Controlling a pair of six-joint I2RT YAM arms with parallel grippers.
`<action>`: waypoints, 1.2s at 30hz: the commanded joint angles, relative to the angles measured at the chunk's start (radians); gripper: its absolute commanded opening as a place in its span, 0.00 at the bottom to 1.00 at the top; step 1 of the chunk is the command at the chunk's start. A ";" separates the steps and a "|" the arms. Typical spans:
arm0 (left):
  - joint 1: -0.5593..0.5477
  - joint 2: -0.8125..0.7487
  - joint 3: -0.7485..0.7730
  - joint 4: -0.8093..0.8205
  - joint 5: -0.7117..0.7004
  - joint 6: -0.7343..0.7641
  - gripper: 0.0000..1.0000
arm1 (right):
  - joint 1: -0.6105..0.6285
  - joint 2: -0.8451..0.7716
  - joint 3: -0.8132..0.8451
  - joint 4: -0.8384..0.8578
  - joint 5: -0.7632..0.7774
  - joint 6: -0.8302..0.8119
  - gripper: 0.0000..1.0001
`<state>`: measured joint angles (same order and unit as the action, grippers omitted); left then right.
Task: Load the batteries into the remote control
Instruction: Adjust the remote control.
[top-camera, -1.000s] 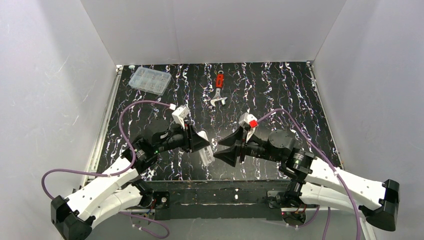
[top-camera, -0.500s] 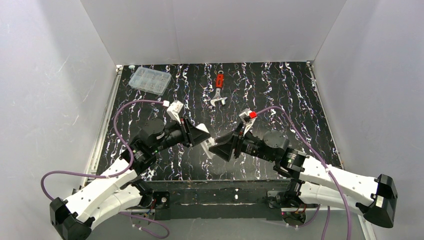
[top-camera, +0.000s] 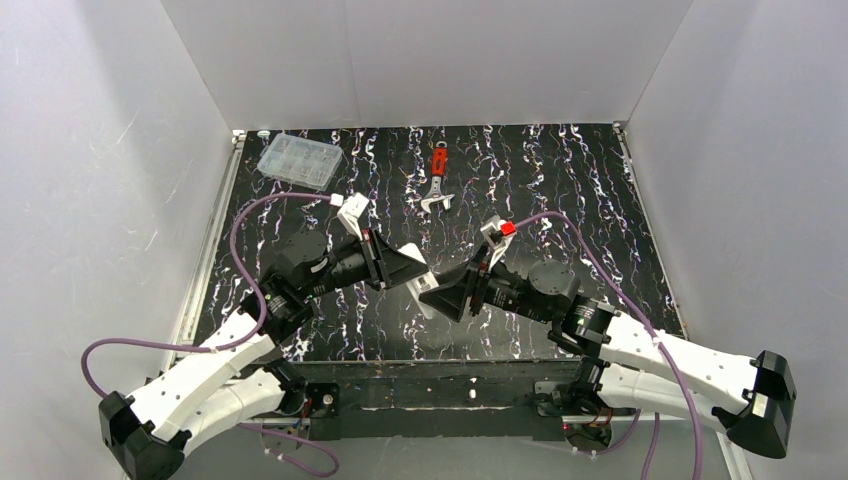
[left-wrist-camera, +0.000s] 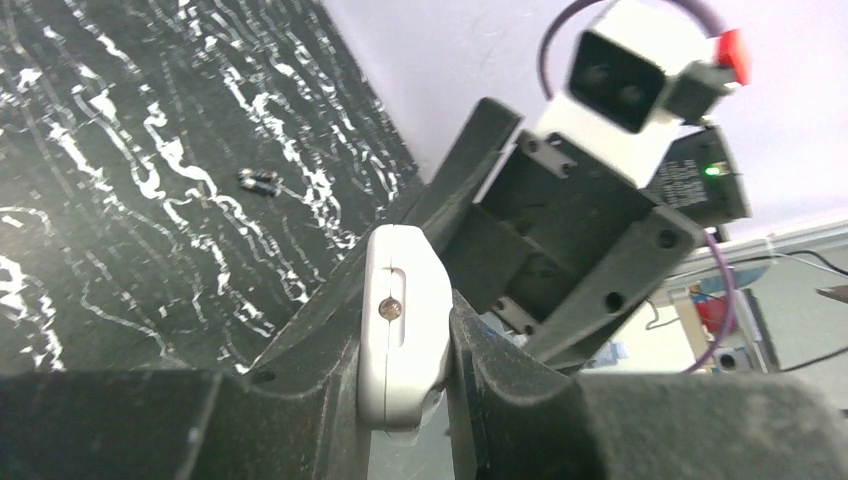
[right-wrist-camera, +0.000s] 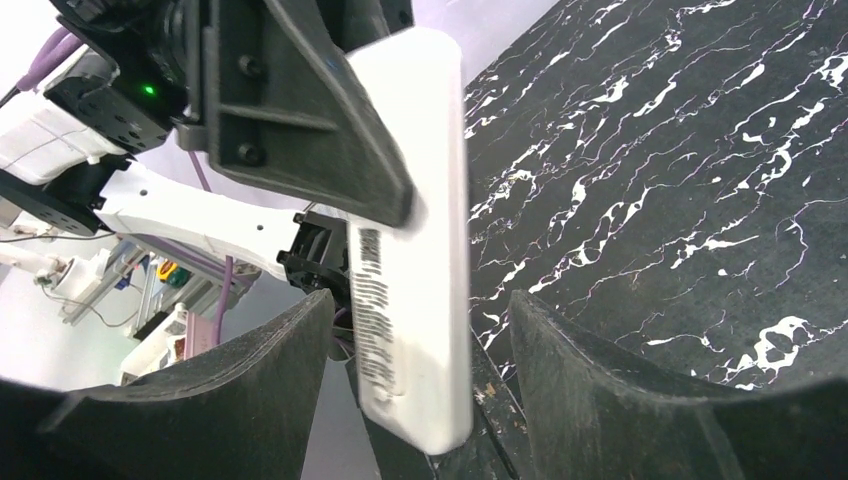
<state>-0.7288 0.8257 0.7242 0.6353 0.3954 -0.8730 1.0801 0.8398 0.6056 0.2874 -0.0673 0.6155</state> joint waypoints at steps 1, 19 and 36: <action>-0.004 -0.016 0.071 0.119 0.072 -0.038 0.00 | -0.007 -0.018 0.017 0.017 0.008 -0.020 0.73; -0.005 0.001 0.026 0.275 0.068 -0.101 0.00 | -0.047 -0.013 -0.061 0.297 -0.140 0.222 0.36; -0.004 -0.037 0.001 0.240 -0.004 -0.097 0.44 | -0.060 -0.012 -0.049 0.286 -0.147 0.259 0.01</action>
<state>-0.7288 0.8246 0.7216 0.8104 0.4034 -0.9833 1.0218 0.8276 0.5144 0.5270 -0.2070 0.8680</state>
